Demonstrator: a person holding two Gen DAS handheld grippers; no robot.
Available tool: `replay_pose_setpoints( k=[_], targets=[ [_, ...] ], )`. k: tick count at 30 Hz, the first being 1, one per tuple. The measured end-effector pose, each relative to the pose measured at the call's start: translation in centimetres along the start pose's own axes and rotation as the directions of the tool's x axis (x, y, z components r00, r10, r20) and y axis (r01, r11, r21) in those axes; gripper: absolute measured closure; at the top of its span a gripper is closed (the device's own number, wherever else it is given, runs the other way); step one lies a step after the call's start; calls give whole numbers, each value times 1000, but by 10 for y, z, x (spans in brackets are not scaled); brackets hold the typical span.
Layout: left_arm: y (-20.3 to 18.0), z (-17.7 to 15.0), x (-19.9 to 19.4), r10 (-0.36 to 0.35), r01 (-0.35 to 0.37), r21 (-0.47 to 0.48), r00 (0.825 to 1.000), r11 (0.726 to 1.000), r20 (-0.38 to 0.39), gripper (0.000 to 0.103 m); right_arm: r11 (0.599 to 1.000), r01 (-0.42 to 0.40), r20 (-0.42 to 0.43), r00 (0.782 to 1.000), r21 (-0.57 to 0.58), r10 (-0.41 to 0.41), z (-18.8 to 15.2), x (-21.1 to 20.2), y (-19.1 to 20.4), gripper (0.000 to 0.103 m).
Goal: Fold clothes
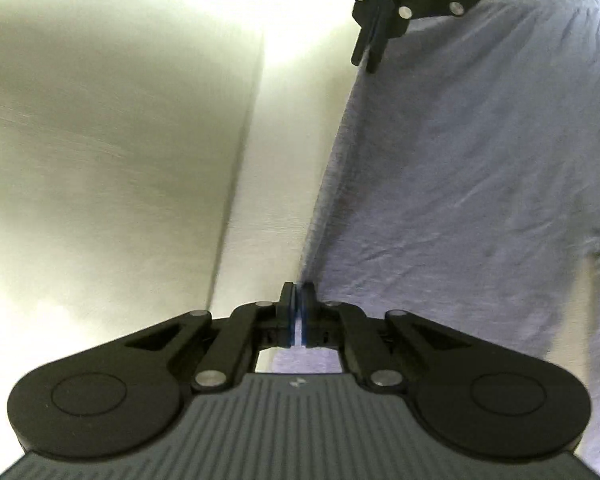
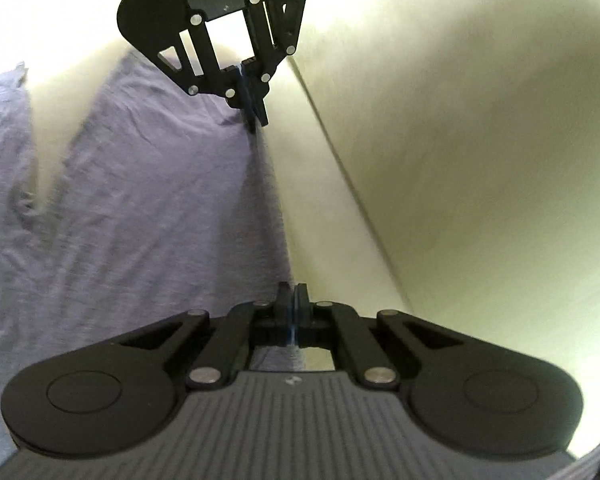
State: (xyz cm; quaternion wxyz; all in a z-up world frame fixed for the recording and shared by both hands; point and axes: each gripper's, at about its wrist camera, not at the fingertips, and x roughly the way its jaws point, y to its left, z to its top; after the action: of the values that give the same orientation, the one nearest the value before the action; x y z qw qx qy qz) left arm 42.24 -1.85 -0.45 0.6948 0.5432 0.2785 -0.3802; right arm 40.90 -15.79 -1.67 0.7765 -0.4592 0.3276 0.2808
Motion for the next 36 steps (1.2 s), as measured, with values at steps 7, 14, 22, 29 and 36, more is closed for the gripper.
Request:
replay_pose_setpoints(
  k=[7, 14, 22, 29, 36],
  targets=[
    [-84, -3, -111, 69, -82, -204, 995, 976, -68, 103, 1000, -17, 75, 997, -21, 19, -1, -91, 60, 103],
    [-187, 13, -148, 60, -121, -363, 983, 924, -174, 103, 990, -111, 46, 992, -82, 115, -28, -125, 148, 103],
    [-250, 4, -152, 78, -159, -378, 972, 912, -220, 103, 984, -133, 40, 990, -120, 139, -56, -122, 200, 103],
    [-282, -9, -153, 23, -81, -325, 984, 942, -176, 99, 969, -159, -65, 987, -188, 149, -56, -103, 228, 98],
    [-271, -18, -199, -15, -15, -295, 995, 955, -98, 67, 984, -154, -73, 986, -90, 147, -50, -131, 198, 62]
  ],
)
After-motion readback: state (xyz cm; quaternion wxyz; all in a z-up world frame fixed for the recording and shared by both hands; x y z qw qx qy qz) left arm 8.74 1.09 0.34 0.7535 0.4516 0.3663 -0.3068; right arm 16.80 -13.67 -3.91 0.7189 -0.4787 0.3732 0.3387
